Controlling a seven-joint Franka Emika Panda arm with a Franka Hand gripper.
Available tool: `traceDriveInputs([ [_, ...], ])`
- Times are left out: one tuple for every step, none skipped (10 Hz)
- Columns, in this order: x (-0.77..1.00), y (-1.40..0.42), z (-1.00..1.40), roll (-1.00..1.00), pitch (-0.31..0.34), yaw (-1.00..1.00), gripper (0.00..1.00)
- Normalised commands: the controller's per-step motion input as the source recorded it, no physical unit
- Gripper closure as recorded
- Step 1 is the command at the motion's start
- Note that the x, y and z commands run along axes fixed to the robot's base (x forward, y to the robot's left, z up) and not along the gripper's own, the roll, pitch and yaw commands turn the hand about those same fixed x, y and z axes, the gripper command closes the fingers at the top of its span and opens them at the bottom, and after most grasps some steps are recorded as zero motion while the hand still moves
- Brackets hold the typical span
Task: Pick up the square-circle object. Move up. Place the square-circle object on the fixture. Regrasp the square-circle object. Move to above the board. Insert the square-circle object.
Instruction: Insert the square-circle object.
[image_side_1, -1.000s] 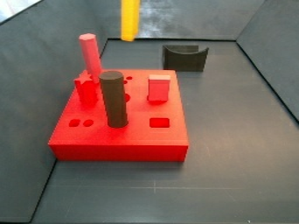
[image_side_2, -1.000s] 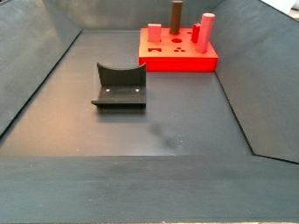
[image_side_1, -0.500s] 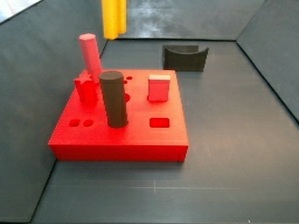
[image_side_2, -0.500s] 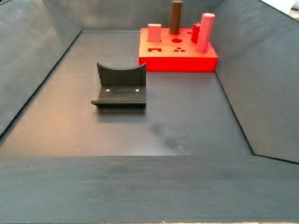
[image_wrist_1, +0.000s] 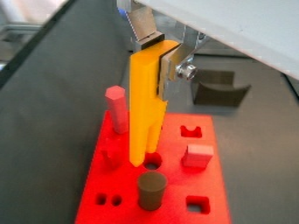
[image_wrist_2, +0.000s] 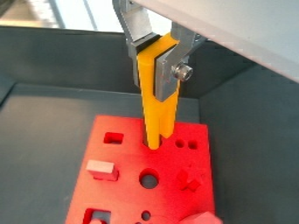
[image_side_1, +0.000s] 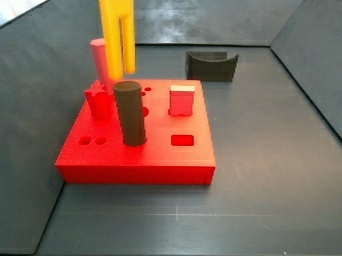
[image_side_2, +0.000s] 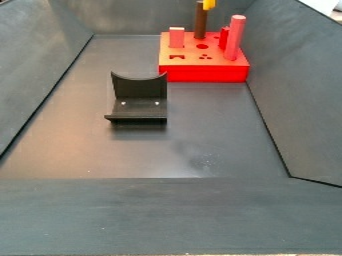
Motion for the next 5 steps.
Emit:
traceDriveInputs([
  [-0.28,0.00,-0.21,-0.11,-0.113,-0.82,1.00],
  [-0.35,0.00,-0.11,-0.07,-0.089,-0.76,1.00],
  [-0.40,-0.02,-0.06,-0.04,-0.076,-0.71,1.00],
  [-0.47,-0.07,-0.06,0.00,-0.036,-0.64,1.00],
  [-0.36,-0.05,-0.18,0.00,-0.091,-0.68,1.00],
])
